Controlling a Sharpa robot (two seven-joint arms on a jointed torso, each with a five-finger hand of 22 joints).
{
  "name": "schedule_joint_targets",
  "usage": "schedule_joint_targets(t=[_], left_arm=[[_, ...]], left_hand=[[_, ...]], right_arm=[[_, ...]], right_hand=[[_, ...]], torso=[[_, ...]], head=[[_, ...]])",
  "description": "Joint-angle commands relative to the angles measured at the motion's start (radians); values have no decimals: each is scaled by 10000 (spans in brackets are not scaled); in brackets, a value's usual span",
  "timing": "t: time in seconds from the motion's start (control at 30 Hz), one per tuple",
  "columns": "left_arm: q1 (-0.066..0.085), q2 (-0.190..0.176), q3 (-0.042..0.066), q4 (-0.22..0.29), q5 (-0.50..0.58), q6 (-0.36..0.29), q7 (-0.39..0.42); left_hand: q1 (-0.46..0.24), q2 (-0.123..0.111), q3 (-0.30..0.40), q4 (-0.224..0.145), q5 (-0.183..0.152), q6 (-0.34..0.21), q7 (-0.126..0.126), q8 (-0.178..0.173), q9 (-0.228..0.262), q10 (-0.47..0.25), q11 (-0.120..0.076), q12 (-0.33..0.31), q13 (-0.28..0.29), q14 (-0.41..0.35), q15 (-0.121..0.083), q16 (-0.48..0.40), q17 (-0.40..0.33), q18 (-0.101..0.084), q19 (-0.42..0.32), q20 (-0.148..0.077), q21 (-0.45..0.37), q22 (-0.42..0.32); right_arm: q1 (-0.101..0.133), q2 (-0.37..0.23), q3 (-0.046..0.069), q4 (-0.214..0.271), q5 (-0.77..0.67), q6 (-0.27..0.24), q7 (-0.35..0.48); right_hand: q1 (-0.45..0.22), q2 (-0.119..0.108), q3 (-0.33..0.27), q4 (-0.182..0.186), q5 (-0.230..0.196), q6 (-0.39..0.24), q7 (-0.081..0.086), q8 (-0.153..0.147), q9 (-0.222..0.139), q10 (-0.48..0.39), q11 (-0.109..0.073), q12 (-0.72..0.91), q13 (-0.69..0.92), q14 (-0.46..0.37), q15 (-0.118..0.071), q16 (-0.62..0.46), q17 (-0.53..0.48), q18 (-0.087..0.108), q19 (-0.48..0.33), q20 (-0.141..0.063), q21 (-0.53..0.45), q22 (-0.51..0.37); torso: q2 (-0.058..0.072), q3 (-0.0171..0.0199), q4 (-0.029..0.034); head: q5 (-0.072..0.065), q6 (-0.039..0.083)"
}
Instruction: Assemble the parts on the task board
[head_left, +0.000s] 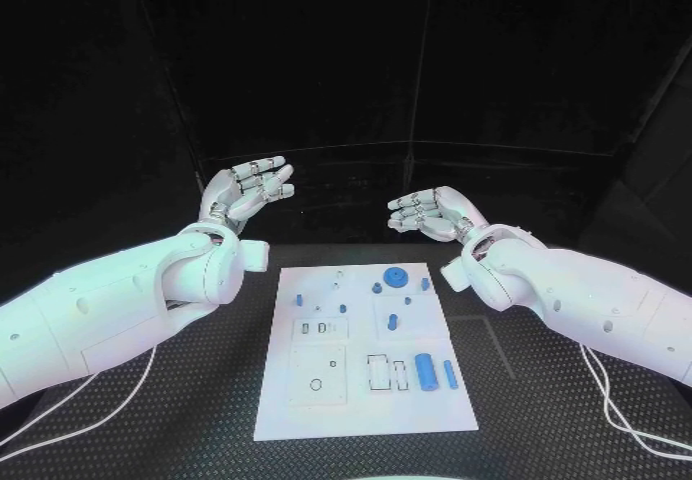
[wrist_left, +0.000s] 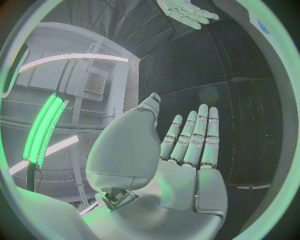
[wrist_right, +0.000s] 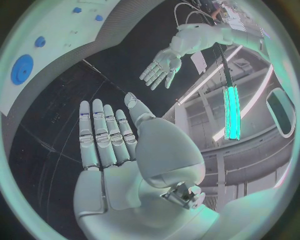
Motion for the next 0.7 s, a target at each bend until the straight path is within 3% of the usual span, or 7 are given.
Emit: schedule_joint_targets(t=[0.03,0.2,0.33,0.53,0.7], left_arm=[[0,-192,16,283,-61,389,308],[-21,-564,16,853,-308,585,213],[-57,-861,16,1350,-423,692,163],[-171,-1213,17,2022,-477,823,89],[-282,-1335,18,2377,-488,939,21]], left_hand=[[140,78,-48,-130,-63,1074,507,173,55,737,-196,103,-12,801,-229,190,116,131,852,-158,352,106],[251,212,-200,-317,-68,1559,360,52,-59,1321,-396,-77,-67,1942,-558,364,469,132,2024,-505,788,221],[309,268,-261,-421,-64,1660,330,-68,-98,1435,-444,-234,-70,2163,-621,291,626,125,2330,-591,883,234],[338,314,-312,-509,-62,1729,309,-174,-109,1516,-467,-365,-70,2315,-663,218,758,123,2554,-645,963,249],[328,340,-344,-538,-64,1759,305,-227,-111,1554,-476,-427,-69,2374,-680,177,822,121,2672,-671,1015,263]], right_arm=[[100,-23,16,30,-3087,108,-796],[196,-2,18,119,-5003,618,-1665],[252,10,19,263,-6454,1160,-2387],[309,80,20,392,-8141,1964,-3226],[324,170,20,362,-8889,2528,-3599]], right_hand=[[-17,-89,324,-651,82,1448,-206,-6,-30,1760,-407,-165,24,2245,-634,290,200,262,1793,-625,896,257],[-113,-258,333,-744,97,1790,-330,-66,-22,2259,-653,-278,48,3654,-1004,886,607,282,2813,-1102,1811,695],[-236,-437,313,-738,136,1925,-435,-187,-36,2464,-783,-444,51,4400,-1185,1364,1014,253,3261,-1370,2468,1046],[-503,-631,379,-705,203,1954,-550,-444,-40,2457,-894,-636,67,4679,-1304,2499,1910,243,3557,-1529,3294,1519],[-671,-736,396,-645,119,1903,-576,-574,-37,2058,-843,-630,69,4675,-1283,3172,2456,236,3548,-1519,3675,1752]], torso=[[237,-8,110],[511,-60,199],[711,-107,279],[958,-157,377],[1138,-195,439]], head=[[-49,20],[-131,96],[-224,152],[-336,159],[-398,147]])
